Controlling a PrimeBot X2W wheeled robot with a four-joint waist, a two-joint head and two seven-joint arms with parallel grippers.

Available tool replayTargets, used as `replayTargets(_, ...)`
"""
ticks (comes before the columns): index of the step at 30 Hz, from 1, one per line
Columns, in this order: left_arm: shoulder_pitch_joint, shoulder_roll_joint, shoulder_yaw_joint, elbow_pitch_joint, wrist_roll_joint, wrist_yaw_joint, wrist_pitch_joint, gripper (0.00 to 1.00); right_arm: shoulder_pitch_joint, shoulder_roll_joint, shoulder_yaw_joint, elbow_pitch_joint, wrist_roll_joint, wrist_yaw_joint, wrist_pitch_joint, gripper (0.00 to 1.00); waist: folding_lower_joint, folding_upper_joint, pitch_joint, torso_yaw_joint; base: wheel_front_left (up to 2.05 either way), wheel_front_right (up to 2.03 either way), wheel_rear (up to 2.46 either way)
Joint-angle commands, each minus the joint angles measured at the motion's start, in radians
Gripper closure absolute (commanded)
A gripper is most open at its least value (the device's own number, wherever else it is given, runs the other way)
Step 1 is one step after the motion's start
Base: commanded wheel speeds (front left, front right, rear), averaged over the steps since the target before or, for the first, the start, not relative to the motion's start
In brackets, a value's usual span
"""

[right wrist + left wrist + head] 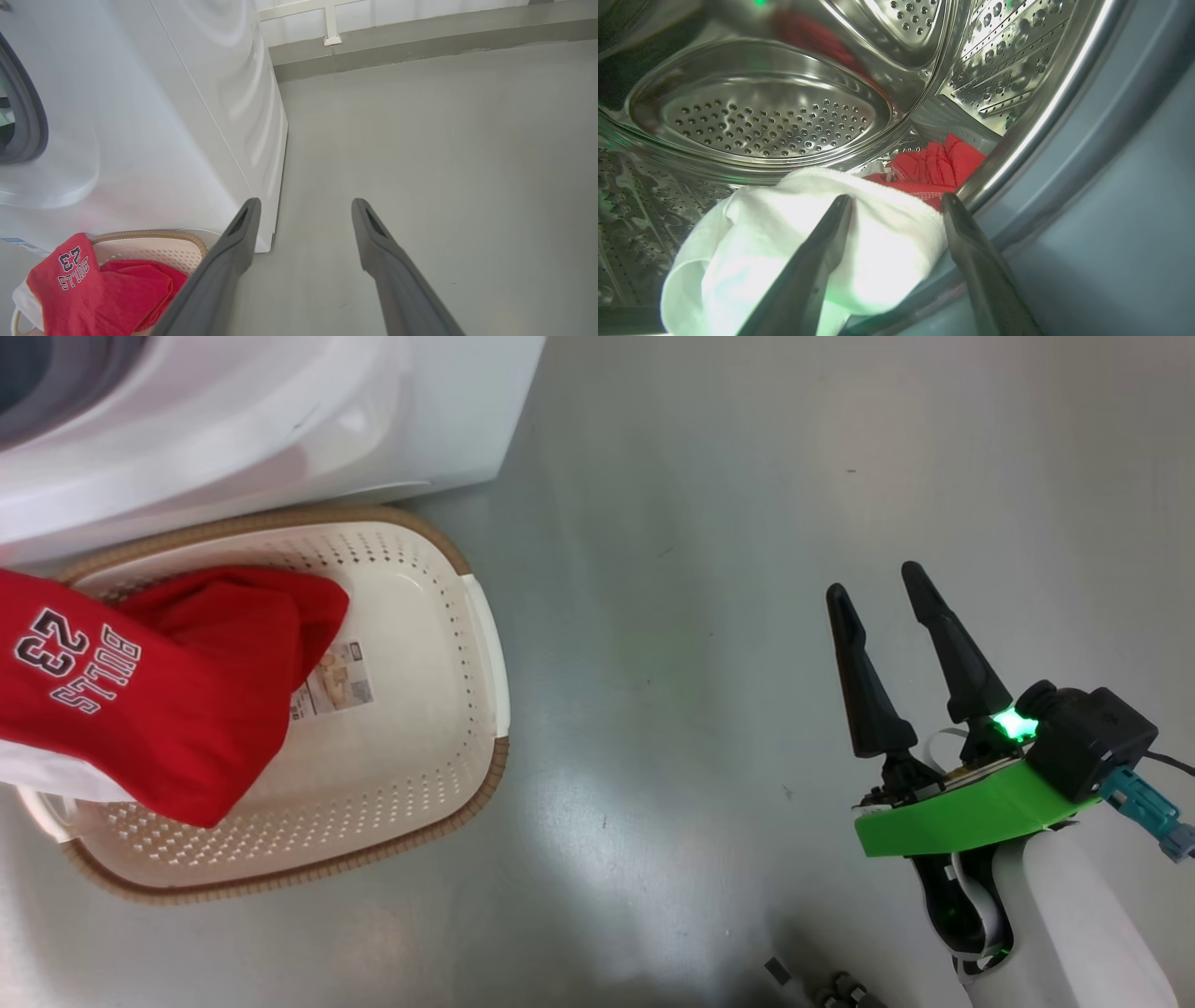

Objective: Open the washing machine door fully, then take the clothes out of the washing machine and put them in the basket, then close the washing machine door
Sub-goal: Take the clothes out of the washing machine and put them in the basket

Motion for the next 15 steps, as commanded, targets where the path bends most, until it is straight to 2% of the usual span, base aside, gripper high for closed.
replayTargets(1, -0.007, 0.069, 0.020, -0.007, -0.007, 0.013, -0.004, 0.00, 0.008, -0.004, 0.023, -0.024, 0.013, 0.007, -0.006, 0.00, 0.0000, -0.0001, 0.003, -0.002, 0.00, 0.00, 0.00)
replayTargets(8, -0.029, 0.087, 0.001, 0.018, -0.025, 0.038, -0.004, 0.00, 0.006, -0.004, 0.023, -0.030, 0.020, 0.007, -0.006, 0.00, 0.0000, -0.0001, 0.009, -0.004, 0.00, 0.00, 0.00)
replayTargets(9, -0.031, 0.087, -0.001, 0.021, -0.029, 0.041, -0.004, 0.06, 0.006, -0.004, 0.023, -0.031, 0.020, 0.007, -0.006, 0.00, 0.0000, -0.0001, 0.008, -0.003, 0.00, 0.00, 0.00)
replayTargets(11, -0.035, 0.088, -0.005, 0.026, -0.037, 0.042, -0.004, 0.59, 0.004, -0.004, 0.022, -0.032, 0.020, 0.007, -0.006, 0.00, 0.0000, -0.0001, 0.007, -0.001, 0.00, 0.00, 0.00)
replayTargets(13, -0.037, 0.087, -0.009, 0.028, -0.044, 0.044, -0.004, 0.95, 0.002, -0.004, 0.022, -0.033, 0.020, 0.007, -0.006, 0.00, 0.0000, -0.0001, 0.006, 0.001, 0.00, 0.00, 0.00)
replayTargets(14, -0.037, 0.086, -0.011, 0.028, -0.048, 0.046, -0.004, 1.00, 0.001, -0.004, 0.022, -0.033, 0.020, 0.007, -0.006, 0.00, 0.0000, -0.0001, 0.004, 0.003, 0.00, 0.00, 0.00)
replayTargets(15, -0.036, 0.085, -0.013, 0.028, -0.051, 0.047, -0.004, 1.00, 0.001, -0.004, 0.021, -0.034, 0.019, 0.007, -0.006, 0.00, 0.0000, -0.0001, 0.002, 0.004, 0.00, 0.00, 0.00)
